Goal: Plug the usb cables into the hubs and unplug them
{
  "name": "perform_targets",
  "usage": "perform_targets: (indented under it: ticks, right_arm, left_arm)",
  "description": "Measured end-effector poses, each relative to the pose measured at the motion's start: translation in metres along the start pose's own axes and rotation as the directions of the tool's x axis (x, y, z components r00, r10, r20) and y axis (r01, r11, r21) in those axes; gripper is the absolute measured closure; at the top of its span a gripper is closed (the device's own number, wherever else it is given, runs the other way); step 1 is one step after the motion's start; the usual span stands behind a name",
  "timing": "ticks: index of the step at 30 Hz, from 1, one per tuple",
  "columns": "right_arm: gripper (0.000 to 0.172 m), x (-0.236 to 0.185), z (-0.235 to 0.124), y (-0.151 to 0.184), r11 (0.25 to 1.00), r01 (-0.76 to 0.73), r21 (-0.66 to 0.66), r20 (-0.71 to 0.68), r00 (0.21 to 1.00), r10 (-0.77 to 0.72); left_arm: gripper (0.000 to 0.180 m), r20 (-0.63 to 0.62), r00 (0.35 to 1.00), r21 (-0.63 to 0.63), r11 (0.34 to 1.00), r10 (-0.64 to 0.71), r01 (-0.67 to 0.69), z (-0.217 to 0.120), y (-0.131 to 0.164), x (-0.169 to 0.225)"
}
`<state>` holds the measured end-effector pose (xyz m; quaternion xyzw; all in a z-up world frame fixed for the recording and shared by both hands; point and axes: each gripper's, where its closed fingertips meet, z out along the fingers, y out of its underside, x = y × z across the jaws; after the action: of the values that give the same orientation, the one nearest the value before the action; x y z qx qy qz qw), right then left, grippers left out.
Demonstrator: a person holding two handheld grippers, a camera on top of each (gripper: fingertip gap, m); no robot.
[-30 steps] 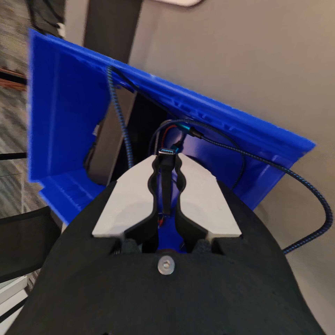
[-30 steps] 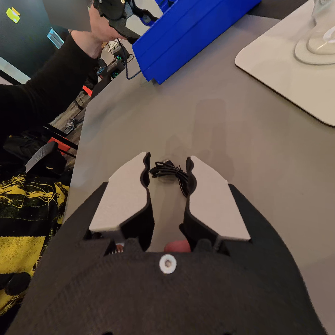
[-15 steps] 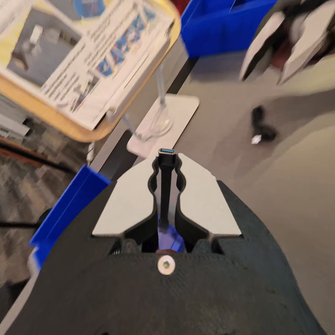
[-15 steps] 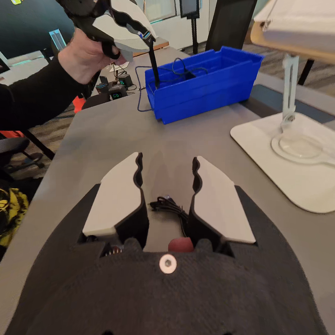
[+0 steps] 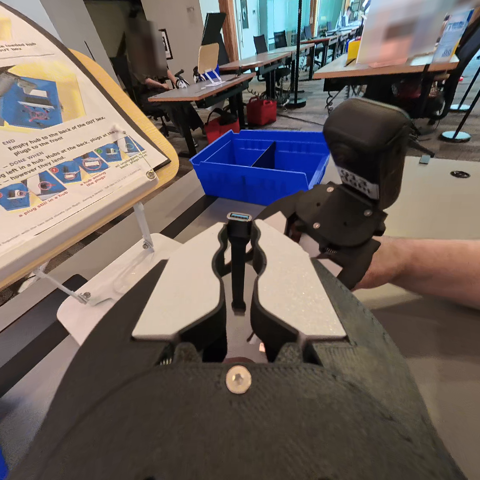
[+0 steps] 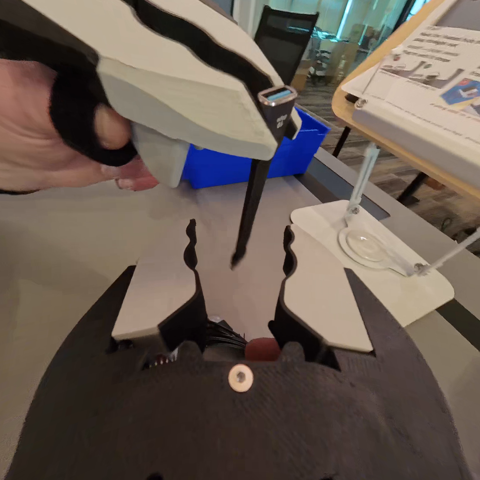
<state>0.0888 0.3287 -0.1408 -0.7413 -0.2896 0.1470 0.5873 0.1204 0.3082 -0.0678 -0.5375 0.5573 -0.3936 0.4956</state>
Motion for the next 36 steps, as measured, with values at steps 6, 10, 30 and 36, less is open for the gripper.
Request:
perform_targets:
  ticks: [6,10,30,36]
  right_arm:
    - [0.155,0.006,-0.002,0.006,0.999,-0.043,-0.017,-0.022,0.999,0.042]
    - [0.164,0.011,-0.003,0.011,0.998,-0.051,-0.046,-0.043,0.998,0.049]
    - [0.170,-0.003,-0.030,0.081,0.870,-0.169,-0.464,0.216,0.930,0.296]
    - [0.170,-0.005,-0.032,0.105,0.799,-0.207,-0.565,0.195,0.907,0.373]
  left_arm:
    - [0.164,0.026,0.999,0.033,0.999,-0.030,0.029,0.007,-0.003,0.004]
    - [0.163,0.034,0.998,0.034,0.998,-0.049,0.047,0.005,0.000,0.002]
    - [0.154,0.199,0.980,-0.068,0.997,-0.005,0.019,-0.079,0.019,-0.064]
    - [0.153,0.333,0.935,-0.182,0.981,0.123,-0.064,-0.121,0.021,-0.105]
